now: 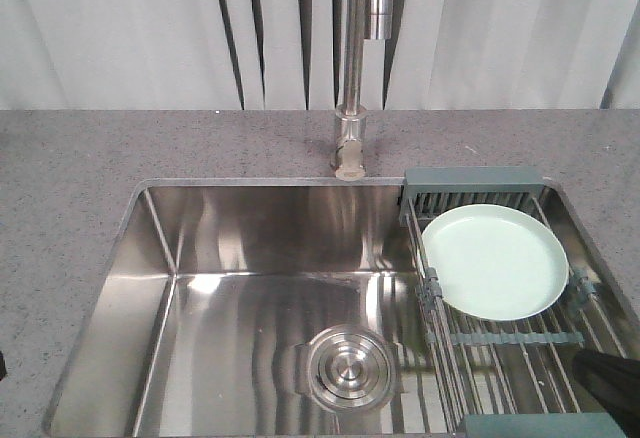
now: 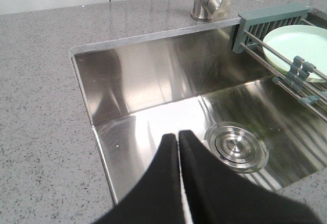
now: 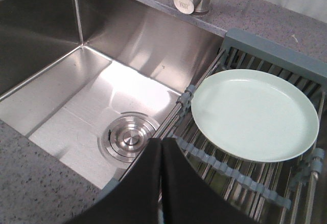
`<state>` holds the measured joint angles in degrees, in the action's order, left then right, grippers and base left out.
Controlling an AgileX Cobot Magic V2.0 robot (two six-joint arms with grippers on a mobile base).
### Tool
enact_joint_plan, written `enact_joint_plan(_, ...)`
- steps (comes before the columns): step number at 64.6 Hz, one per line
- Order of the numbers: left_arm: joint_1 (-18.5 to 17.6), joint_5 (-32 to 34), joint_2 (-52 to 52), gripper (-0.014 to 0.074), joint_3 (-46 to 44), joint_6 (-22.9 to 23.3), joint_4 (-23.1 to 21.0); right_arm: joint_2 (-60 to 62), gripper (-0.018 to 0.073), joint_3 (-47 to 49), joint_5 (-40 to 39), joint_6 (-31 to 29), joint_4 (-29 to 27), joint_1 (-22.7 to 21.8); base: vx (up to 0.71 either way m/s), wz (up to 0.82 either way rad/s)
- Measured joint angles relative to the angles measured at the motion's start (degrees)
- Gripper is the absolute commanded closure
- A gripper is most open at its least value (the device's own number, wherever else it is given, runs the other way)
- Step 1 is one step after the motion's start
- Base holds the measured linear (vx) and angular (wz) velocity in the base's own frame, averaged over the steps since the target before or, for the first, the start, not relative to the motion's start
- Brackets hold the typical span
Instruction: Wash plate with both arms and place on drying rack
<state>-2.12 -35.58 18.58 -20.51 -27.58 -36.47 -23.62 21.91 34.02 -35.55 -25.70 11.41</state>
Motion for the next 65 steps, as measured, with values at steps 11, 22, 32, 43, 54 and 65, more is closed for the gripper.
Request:
enact_joint_plan(11,0.00,2.71,0.00,0.0603,-0.23,0.00,-4.03,3.95,0.0564,-3.32,-0.20,-0.01,0.00,0.00,0.00,0.00)
enact_joint_plan(22,0.00,7.46,4.06,0.0603,-6.58,0.00,-8.29,4.60,0.0564,-3.36,-0.98,-0.01,0.00,0.00,0.00,0.00)
enact_joint_plan(32,0.00,7.78,14.41,0.0603,-14.98,-0.02,-12.15,4.60,0.0564,-3.41,-0.98,-0.01,0.00,0.00,0.00,0.00)
enact_joint_plan(43,0.00,6.18,29.50,0.0603,-22.94,-3.81,-20.03,4.60,0.0564,-3.41,-0.98,-0.01,-0.64,0.00,0.00,0.00)
enact_joint_plan(54,0.00,-1.61,46.57,0.0603,-29.35,-15.39,-34.94,4.60,0.0564,-3.41,-1.00,-0.01,-0.87,0.00,0.00,0.00)
enact_joint_plan(65,-0.80,-9.92,60.63,0.0603,-34.29,-26.92,-50.85,4.60,0.0564,-3.41,-1.00,-0.01,-0.96,0.00,0.00,0.00)
